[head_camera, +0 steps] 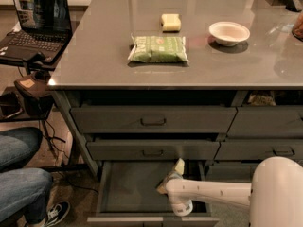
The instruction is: Pick rxbar chocolate from bottom drawer and place on counter
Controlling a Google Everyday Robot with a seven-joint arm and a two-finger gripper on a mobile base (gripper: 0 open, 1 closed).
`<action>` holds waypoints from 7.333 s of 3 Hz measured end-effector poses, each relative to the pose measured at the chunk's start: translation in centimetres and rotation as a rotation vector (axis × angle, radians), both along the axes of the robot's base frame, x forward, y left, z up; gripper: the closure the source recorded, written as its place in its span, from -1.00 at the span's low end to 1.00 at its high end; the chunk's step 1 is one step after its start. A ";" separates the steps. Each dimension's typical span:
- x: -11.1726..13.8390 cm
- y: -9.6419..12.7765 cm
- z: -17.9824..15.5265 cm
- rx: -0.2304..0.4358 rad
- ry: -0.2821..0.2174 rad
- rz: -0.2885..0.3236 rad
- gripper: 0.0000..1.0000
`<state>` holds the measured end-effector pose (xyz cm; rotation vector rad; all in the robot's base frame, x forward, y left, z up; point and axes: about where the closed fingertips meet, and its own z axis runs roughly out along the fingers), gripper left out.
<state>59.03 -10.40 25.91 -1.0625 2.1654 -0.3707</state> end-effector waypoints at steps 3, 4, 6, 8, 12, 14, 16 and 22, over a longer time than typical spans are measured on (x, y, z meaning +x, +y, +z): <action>-0.3 -0.1 -0.9 0.051 0.023 0.003 -1.00; -0.3 -0.1 -0.9 0.052 0.023 0.003 -1.00; -3.9 -6.7 -5.6 0.253 0.097 -0.197 -1.00; -3.7 -6.1 -7.2 0.291 0.124 -0.171 -1.00; -2.0 -4.9 -15.4 0.447 0.258 -0.115 -1.00; -2.1 -4.9 -15.4 0.447 0.259 -0.114 -0.62; -2.1 -4.9 -15.4 0.447 0.259 -0.114 0.30; -3.7 -5.9 -5.1 0.390 0.033 -0.119 1.00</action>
Offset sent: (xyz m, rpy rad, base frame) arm -0.0084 -0.0312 -0.0976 1.0126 0.4676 0.0661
